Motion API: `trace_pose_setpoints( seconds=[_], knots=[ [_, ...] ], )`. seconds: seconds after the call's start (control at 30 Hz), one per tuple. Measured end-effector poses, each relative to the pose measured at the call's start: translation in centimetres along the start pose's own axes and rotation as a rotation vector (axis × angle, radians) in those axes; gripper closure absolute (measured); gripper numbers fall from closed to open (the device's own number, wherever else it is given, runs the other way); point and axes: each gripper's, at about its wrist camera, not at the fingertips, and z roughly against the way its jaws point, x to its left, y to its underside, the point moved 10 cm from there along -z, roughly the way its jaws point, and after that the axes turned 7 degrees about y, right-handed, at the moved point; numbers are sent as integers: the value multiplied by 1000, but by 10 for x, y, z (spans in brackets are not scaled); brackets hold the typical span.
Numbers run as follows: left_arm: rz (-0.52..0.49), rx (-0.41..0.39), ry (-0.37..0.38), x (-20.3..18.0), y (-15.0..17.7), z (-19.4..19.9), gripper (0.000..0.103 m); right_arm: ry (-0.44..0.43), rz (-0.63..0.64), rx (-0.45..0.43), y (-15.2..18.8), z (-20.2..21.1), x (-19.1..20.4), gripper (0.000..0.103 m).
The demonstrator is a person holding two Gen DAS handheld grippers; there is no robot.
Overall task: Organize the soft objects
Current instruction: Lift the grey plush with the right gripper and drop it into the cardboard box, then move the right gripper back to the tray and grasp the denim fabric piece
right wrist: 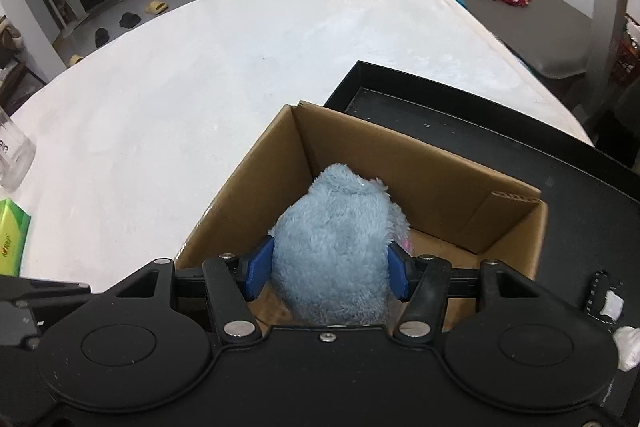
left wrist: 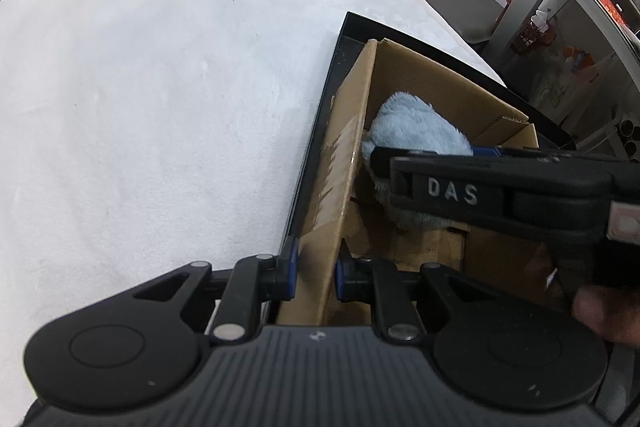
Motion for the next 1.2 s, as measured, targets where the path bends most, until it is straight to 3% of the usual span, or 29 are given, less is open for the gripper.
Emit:
trace_pose_setpoints(
  seconds=[0.23, 0.37, 0.63, 0.83, 1.2],
  knots=[
    [-11, 31, -9, -2, 0, -2, 85, 7, -1, 5, -3, 3, 2, 43],
    [-7, 57, -19, -4, 3, -3, 82, 2, 9, 2, -1, 10, 2, 36],
    [-6, 31, -75, -9, 4, 9, 50, -8, -14, -57, -4, 44, -8, 25],
    [-14, -34, -128, -9, 3, 28, 36, -12, -58, -114, -7, 71, -29, 19],
    [-51, -66, -131, -33, 9, 37, 31, 30, -99, -136, 17, 93, -61, 14]
  ],
)
